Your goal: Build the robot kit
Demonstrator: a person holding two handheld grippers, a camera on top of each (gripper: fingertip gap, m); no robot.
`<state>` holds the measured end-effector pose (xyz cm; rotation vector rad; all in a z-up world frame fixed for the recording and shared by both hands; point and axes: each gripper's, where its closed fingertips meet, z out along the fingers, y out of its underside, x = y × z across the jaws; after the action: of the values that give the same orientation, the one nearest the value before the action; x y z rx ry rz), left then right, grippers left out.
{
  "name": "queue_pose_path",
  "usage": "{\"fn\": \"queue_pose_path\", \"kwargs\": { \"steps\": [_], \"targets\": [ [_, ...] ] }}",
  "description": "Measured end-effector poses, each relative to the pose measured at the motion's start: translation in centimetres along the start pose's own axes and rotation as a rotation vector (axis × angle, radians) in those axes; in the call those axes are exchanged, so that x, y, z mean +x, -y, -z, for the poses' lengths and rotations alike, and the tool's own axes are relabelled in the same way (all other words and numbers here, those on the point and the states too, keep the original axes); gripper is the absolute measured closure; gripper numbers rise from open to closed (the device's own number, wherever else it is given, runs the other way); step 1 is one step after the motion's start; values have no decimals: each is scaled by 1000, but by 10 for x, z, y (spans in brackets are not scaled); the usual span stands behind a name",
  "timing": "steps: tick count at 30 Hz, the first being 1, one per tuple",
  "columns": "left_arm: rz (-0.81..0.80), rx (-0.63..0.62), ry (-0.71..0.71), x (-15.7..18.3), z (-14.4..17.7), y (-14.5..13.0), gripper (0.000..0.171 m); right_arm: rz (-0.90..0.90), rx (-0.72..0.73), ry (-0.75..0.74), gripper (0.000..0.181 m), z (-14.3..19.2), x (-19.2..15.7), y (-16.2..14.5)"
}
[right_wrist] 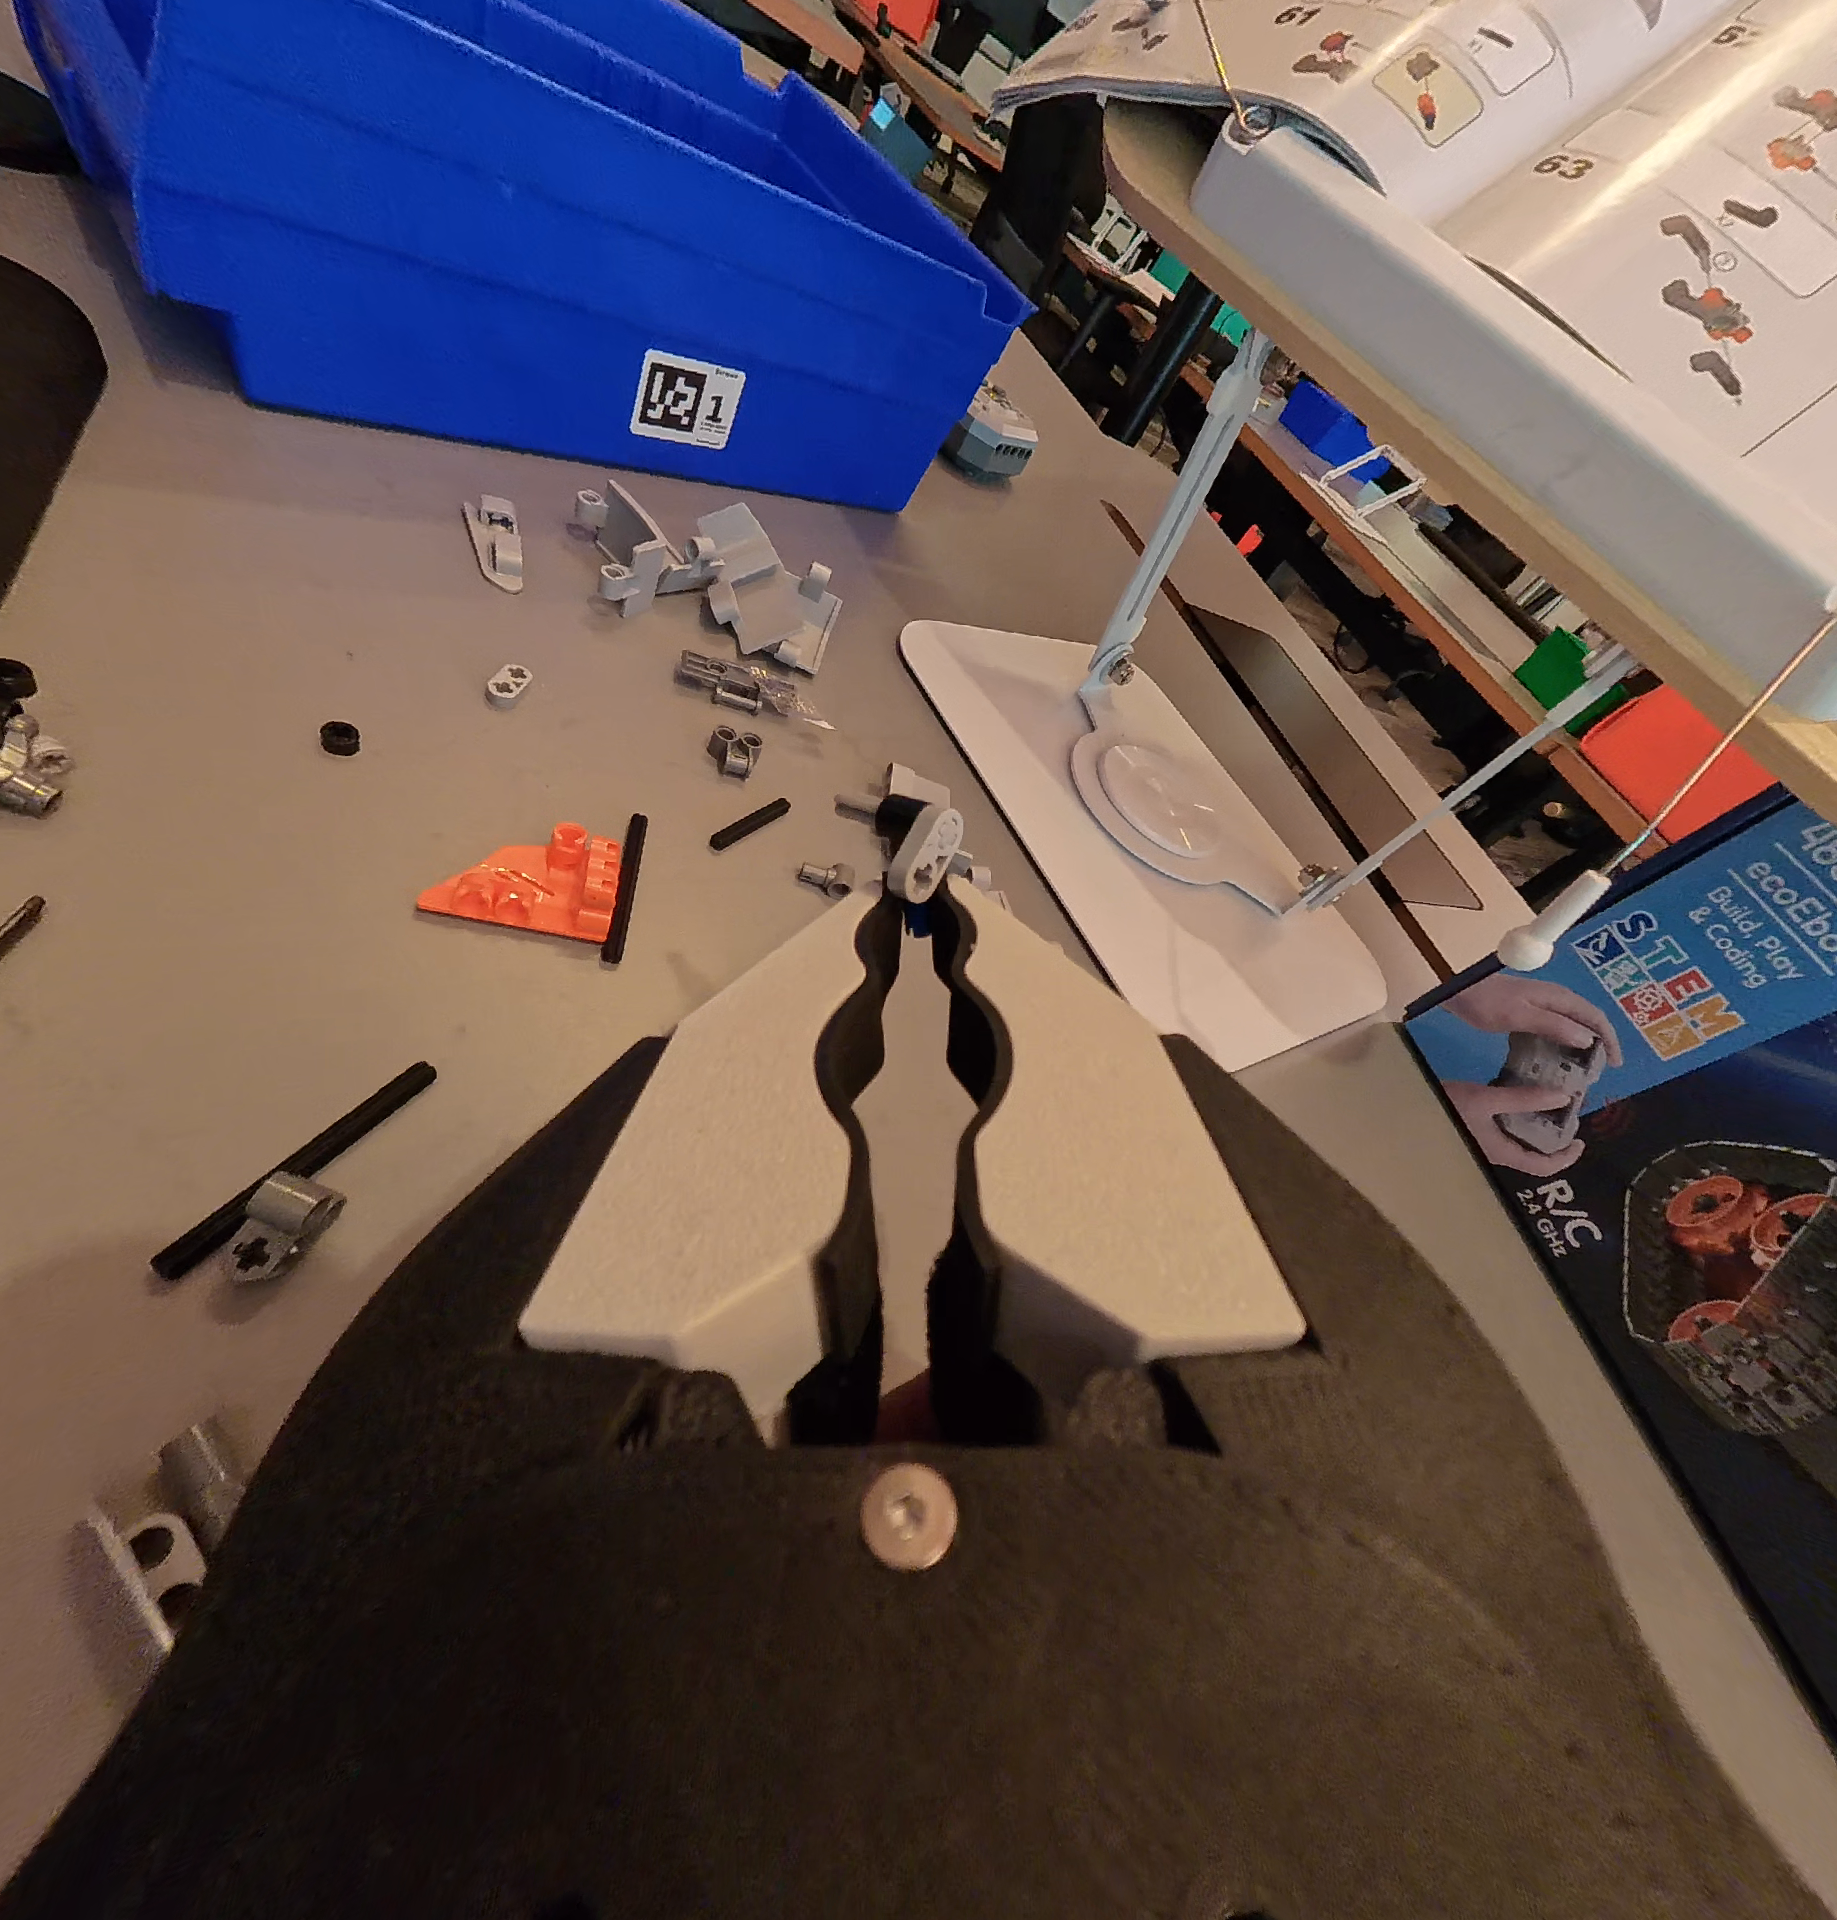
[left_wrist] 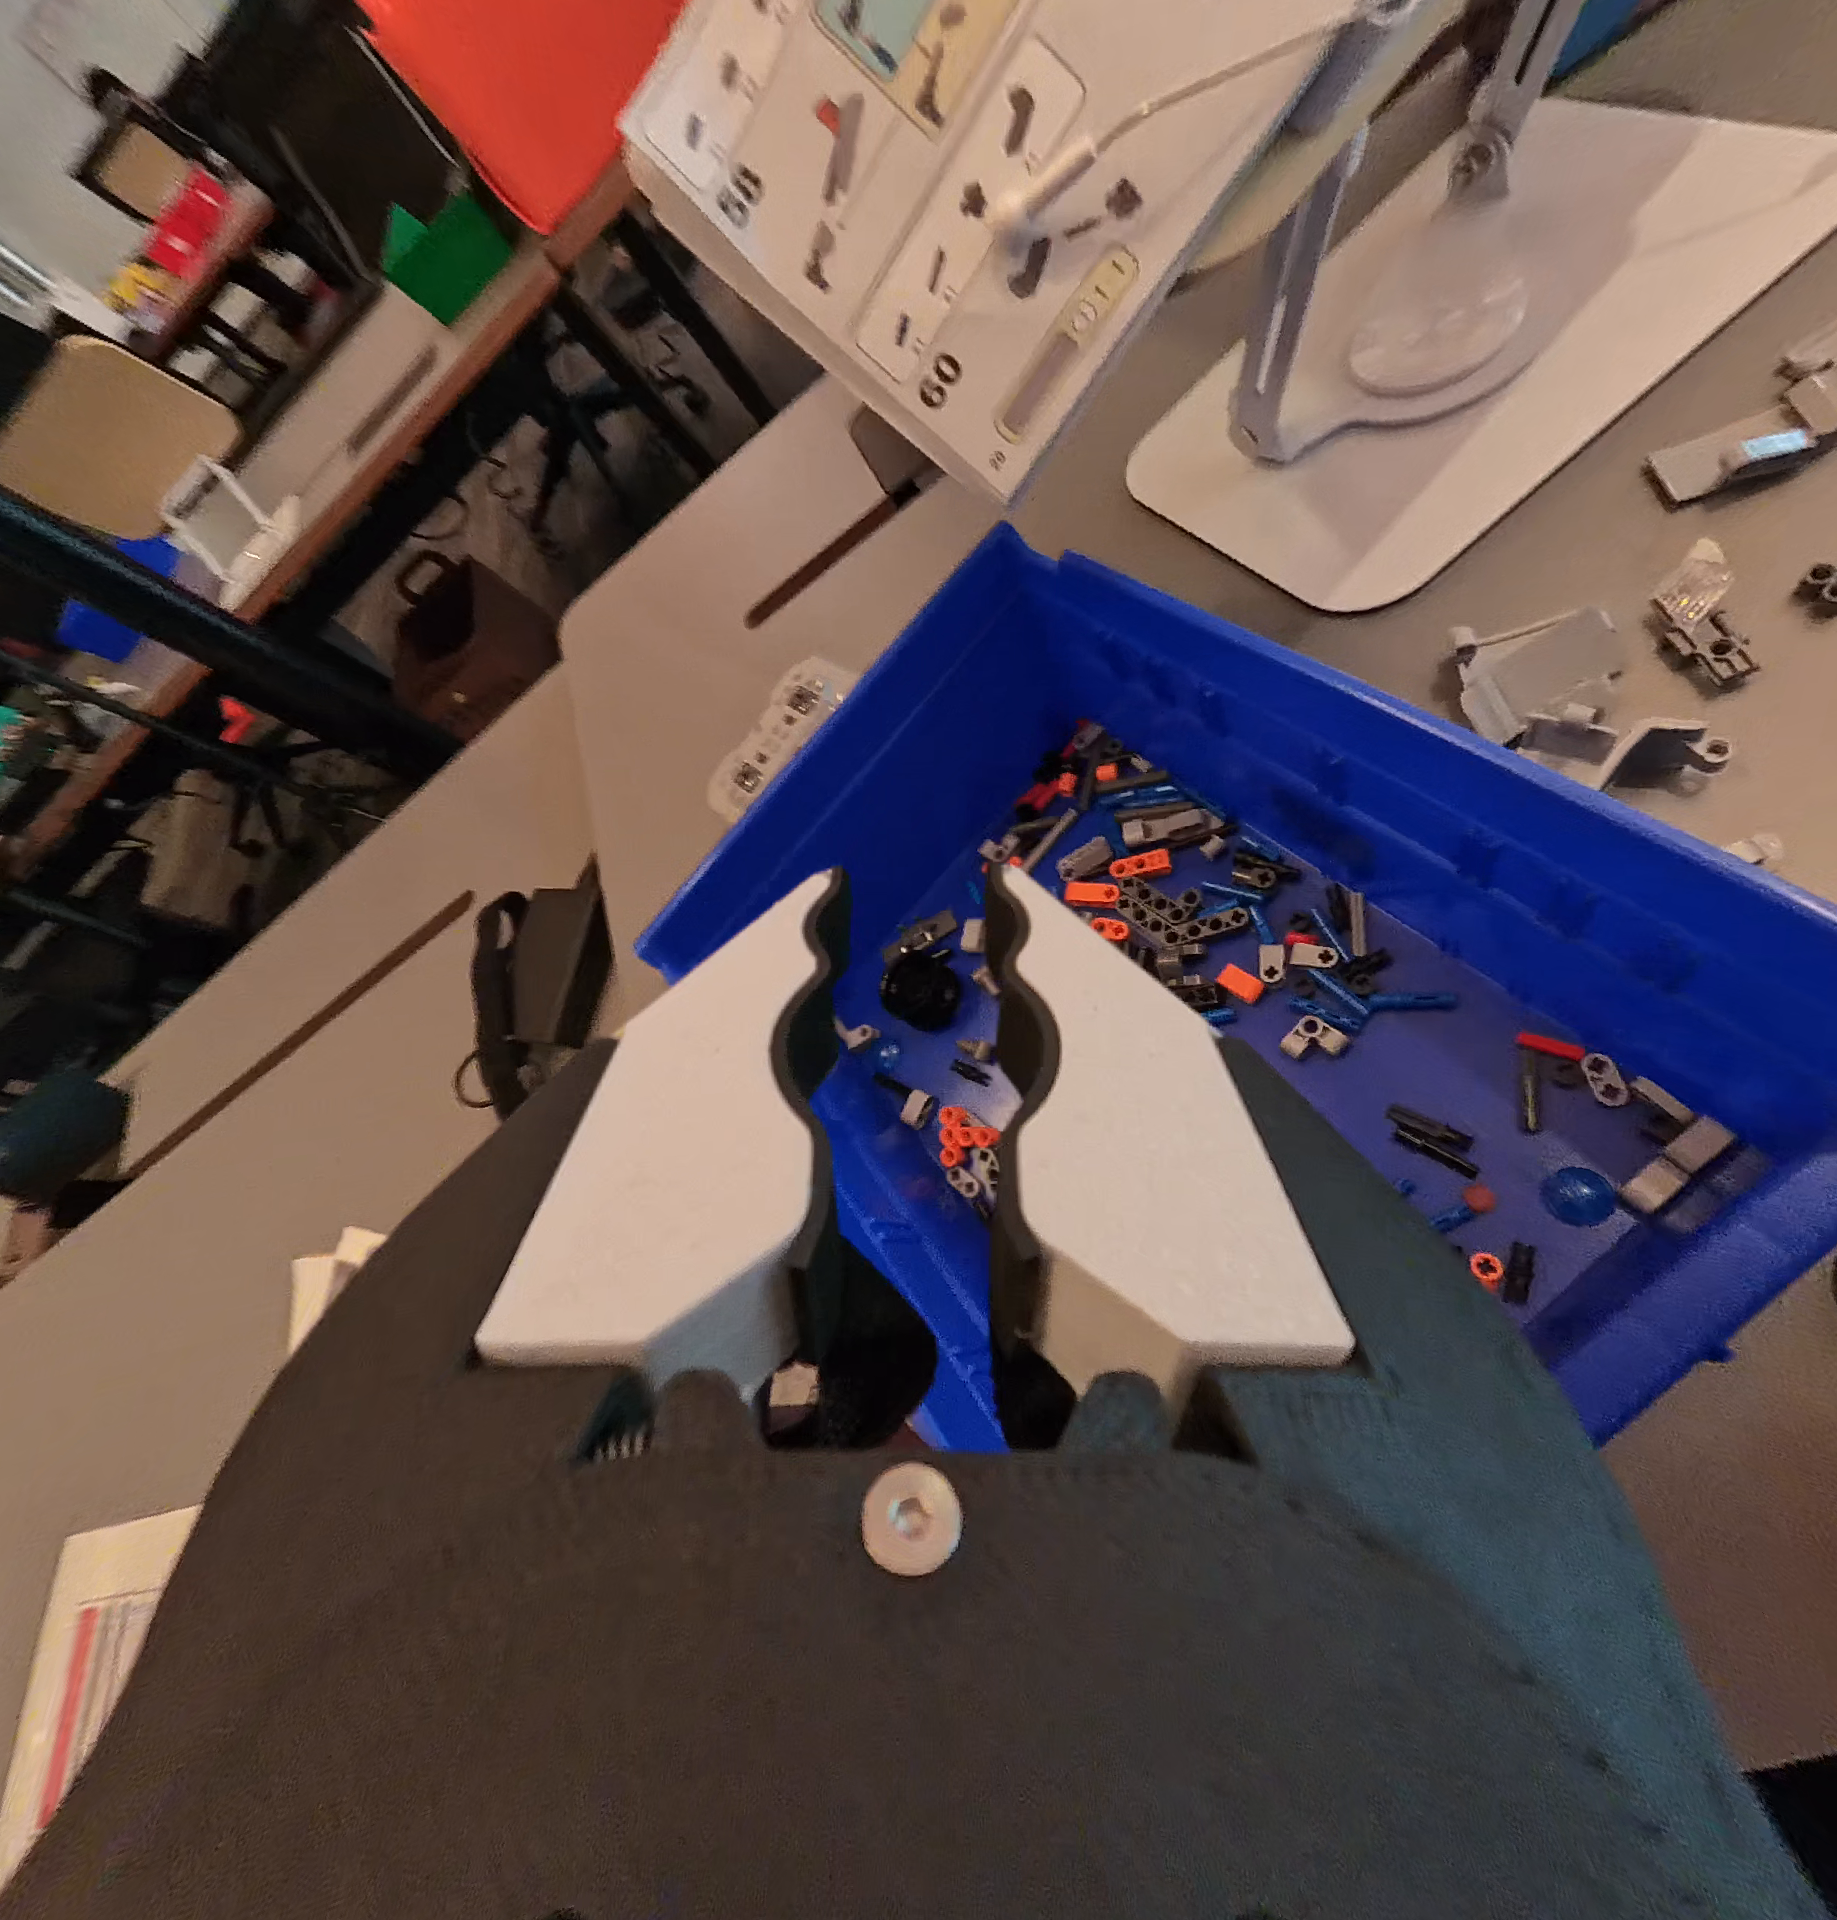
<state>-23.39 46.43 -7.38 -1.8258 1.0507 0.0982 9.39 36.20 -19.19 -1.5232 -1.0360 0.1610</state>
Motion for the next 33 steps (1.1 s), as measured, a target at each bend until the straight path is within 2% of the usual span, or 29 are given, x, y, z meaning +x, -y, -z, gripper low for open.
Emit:
{"fn": "queue_pose_path", "kwargs": {
  "steps": [5,11,14,18,20,24,30,33],
  "targets": [
    [-3,-128,-161,18,-41,-14,142,-2,0,-7,179,1,1,0],
    [-46,-197,-375,45,-87,4,145,-14,-5,-4,179,-1,1,-3],
    [-71,-310,-468,46,-115,-4,144,-22,-4,-3,179,0,1,-3],
    [-158,-364,-528,51,-141,-17,157,-23,-3,-6,179,1,2,-3],
    [-199,-377,-610,63,-147,-29,160,-25,-2,-6,179,1,2,-3],
    [-215,-417,-648,74,-161,-51,155,-23,-4,-7,179,0,2,-3],
    [-220,-382,-749,96,-164,-54,140,-18,-6,-14,179,0,4,-3],
    [-185,-381,-757,100,-169,-56,143,-18,-6,-18,179,2,5,-3]
  ]
}}
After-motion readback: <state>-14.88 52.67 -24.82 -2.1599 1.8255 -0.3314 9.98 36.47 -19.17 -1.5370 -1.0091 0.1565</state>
